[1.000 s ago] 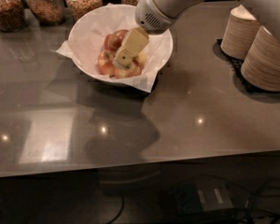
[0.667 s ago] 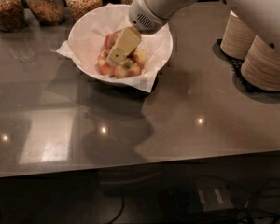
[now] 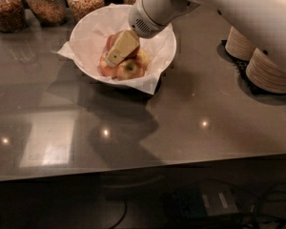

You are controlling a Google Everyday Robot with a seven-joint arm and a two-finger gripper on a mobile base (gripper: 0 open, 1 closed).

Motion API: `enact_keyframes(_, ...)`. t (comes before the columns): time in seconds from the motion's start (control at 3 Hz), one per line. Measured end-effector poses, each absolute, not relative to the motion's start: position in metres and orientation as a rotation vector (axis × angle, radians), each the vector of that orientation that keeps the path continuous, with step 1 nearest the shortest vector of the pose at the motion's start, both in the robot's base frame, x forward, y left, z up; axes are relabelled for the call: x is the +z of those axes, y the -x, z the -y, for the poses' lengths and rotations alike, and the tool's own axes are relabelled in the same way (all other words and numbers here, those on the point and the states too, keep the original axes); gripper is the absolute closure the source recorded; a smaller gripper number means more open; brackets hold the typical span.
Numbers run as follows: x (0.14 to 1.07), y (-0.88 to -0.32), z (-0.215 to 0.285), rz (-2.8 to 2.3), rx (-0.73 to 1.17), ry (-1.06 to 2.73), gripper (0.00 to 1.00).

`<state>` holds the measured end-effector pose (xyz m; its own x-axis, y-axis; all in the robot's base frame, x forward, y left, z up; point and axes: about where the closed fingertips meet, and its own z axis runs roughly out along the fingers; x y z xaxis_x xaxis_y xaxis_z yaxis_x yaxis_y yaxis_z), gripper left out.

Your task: Pick apple from white bowl

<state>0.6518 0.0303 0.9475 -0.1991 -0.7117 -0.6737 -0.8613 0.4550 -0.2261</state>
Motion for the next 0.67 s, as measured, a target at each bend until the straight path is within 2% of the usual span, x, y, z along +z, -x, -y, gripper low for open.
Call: enact_keyframes(0.67, 0.922, -0.664, -0.038, -1.951, 0.322, 1.312, 0.00)
